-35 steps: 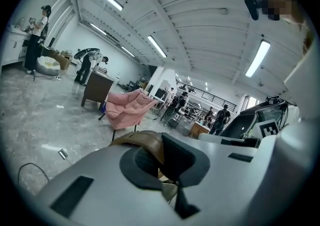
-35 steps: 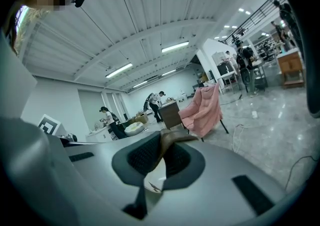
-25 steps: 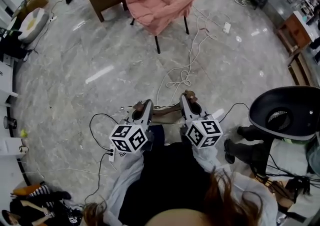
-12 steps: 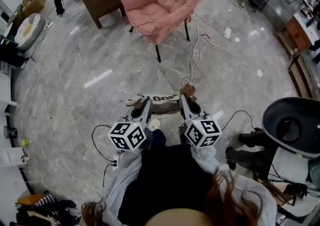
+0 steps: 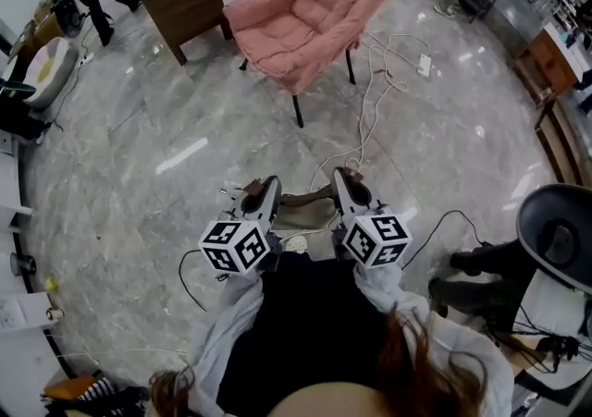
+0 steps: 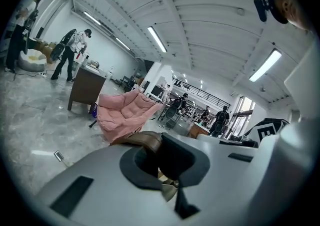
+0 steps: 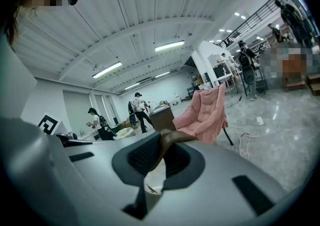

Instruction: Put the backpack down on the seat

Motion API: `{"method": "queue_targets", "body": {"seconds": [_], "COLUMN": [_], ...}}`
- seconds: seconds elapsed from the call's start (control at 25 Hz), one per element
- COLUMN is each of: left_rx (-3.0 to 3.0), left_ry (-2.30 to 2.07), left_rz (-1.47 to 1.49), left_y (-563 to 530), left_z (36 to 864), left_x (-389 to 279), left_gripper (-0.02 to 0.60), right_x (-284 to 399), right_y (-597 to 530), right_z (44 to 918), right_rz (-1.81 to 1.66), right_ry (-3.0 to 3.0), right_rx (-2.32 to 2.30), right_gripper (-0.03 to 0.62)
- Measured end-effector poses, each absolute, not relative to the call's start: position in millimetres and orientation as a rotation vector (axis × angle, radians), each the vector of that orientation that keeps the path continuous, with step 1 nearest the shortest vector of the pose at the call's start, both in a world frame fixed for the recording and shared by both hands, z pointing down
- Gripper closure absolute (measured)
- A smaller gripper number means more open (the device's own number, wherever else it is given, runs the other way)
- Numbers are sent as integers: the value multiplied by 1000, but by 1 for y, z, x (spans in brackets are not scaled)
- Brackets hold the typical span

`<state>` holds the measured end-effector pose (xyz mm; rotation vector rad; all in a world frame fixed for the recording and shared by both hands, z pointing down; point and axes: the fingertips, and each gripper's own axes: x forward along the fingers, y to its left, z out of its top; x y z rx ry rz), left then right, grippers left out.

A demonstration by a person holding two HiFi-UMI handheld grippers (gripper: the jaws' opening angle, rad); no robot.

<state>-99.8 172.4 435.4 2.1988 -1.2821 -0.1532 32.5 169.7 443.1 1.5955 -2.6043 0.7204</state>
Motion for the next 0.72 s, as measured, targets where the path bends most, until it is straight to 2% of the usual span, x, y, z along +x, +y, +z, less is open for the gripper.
{"method": "queue_targets", "body": {"seconds": [0.72], "left_rx": [2151], "left_ry": [-1223], "left_rz": [-144], "left_y": [131], "left_z": [454], "left_x": [-102], "left_gripper": [568], "right_x": [31], "right_y": [133], "right_z": [454], "right_rz": [792], "right_ry": [-2563], "right_rx": [1610], "right_gripper": [573]}}
